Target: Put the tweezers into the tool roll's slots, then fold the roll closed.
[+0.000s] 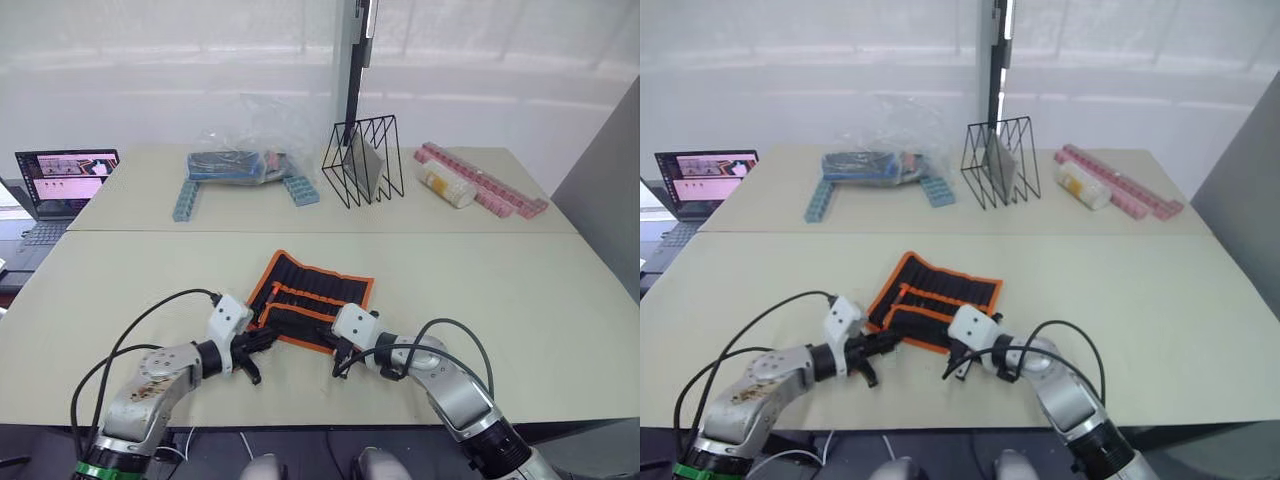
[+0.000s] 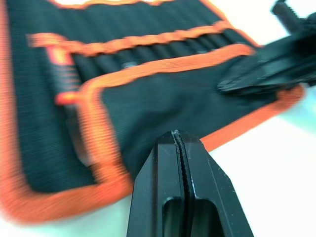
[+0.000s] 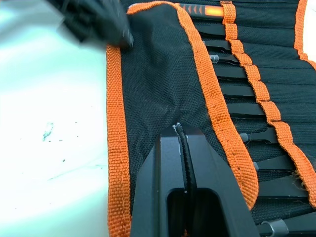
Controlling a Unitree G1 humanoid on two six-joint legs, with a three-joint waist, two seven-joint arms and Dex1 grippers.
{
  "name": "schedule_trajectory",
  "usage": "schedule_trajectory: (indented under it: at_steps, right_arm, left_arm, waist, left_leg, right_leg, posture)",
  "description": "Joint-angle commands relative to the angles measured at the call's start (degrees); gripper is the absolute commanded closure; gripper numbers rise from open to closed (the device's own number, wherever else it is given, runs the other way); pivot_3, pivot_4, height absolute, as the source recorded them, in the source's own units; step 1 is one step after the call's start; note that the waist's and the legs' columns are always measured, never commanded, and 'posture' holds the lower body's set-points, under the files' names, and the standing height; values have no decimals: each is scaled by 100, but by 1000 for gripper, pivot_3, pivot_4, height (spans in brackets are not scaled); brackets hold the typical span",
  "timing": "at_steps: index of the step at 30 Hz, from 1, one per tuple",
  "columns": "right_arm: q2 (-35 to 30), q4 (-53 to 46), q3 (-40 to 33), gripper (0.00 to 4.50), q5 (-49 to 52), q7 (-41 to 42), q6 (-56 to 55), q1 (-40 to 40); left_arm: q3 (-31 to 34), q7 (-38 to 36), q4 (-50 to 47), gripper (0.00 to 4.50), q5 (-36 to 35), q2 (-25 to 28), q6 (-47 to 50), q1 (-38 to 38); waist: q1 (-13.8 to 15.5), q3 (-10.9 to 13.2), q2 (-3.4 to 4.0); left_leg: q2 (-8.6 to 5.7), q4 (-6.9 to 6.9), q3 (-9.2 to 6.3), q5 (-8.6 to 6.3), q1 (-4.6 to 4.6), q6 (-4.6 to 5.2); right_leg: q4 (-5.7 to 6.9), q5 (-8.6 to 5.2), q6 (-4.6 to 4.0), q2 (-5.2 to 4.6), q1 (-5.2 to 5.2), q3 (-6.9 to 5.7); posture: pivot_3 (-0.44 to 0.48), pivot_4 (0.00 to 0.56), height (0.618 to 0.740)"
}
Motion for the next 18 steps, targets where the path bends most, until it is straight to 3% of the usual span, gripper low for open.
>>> schedule_trajectory:
  at_steps: [1, 9, 18]
  right_arm:
    - [-122, 199, 115, 4500, -107, 85, 107, 164]
    - [-107, 228, 118, 4500, -115, 117, 46, 139]
    - [-101, 112, 66, 4500, -32, 169, 33, 138]
  left_arm:
    - [149, 114, -181, 4447, -12, 52, -36, 12]
    - [243, -13, -476, 4447, -541, -181, -111, -212]
    - [-477, 284, 580, 4447, 362, -479, -690, -519]
  waist:
    - [3, 0, 0]
    - [2, 0, -1]
    - [-6, 1, -1]
  left_leg:
    - [-1, 0, 0, 0, 0, 0]
    - [-12, -11, 1, 0, -2, -1]
    - [-19, -20, 1, 0, -2, -1]
  right_leg:
    - [0, 0, 1, -5, 0, -1]
    - [-1, -5, 9, -34, -1, -9]
    - [-12, -7, 11, -33, -1, -11]
  posture:
    - [0, 150, 725]
    - [0, 150, 725]
    - [0, 150, 725]
